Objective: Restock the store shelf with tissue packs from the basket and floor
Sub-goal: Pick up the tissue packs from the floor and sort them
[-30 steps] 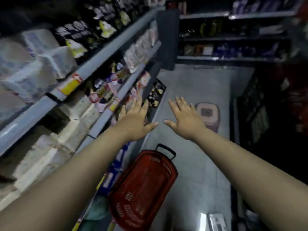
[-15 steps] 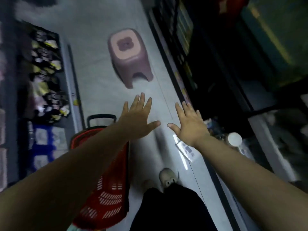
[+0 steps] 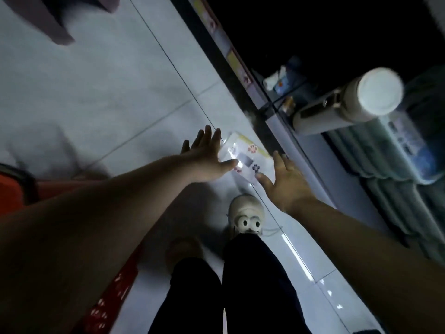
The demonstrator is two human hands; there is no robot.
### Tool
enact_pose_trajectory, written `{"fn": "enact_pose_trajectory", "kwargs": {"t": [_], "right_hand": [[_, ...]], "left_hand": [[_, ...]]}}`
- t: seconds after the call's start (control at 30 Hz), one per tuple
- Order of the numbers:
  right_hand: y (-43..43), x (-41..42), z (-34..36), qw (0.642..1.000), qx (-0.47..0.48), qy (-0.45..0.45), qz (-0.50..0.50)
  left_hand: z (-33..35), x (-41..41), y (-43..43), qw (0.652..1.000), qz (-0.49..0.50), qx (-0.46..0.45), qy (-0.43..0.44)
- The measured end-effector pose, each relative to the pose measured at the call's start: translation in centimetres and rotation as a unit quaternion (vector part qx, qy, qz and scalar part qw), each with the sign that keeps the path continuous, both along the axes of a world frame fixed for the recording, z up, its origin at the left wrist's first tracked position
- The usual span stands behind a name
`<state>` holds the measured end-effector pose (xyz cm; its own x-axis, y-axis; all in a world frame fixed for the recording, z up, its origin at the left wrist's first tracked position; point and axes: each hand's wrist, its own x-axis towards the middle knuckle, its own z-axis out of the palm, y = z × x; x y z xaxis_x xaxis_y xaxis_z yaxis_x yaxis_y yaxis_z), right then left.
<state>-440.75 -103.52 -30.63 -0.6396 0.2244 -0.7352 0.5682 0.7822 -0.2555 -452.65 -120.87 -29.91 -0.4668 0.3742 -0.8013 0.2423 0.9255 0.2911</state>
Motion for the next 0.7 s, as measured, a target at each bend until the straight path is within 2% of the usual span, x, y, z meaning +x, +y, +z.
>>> {"fn": "enact_pose_trajectory", "kwargs": {"t": [0.07, 0.13, 0.27, 0.33, 0.37, 0.47, 0.53, 0.7], "right_hand": [[0.2, 0.8, -4.7, 0.995, -0.035, -0.014, -0.094], [0.3, 1.0, -8.9, 0.973, -0.071, -0.021, -0.221], [-0.1, -0.3, -14.7, 0.885, -0.157, -0.036, -0.437], [-0.2, -1.8, -15.7, 0.829, -0.167, -0.034, -0.532], [-0.2, -2.5, -15.8, 0.814, -0.162, -0.034, -0.556], [-0.5, -3.6, -14.5, 0.848, -0.127, -0.009, -0.514], [-1.4, -4.2, -11.6, 0.854, -0.140, 0.021, -0.501], [-5.2, -7.1, -1.0, 0.865, -0.197, 0.086, -0.454]], "left_hand": [[-5.1, 0.9, 1.1, 0.998, 0.056, 0.003, -0.015], [-9.6, 1.1, 1.9, 0.989, 0.139, 0.020, -0.042], [-15.5, 1.5, 2.8, 0.949, 0.295, 0.044, -0.101], [-16.4, 1.7, 2.6, 0.926, 0.352, 0.052, -0.129], [-16.3, 1.7, 2.3, 0.911, 0.384, 0.061, -0.139], [-14.2, 1.6, 0.6, 0.893, 0.432, 0.085, -0.096], [-11.2, 1.5, -1.1, 0.874, 0.476, 0.087, -0.038], [0.0, 0.8, -5.2, 0.775, 0.622, 0.107, -0.024]]}}
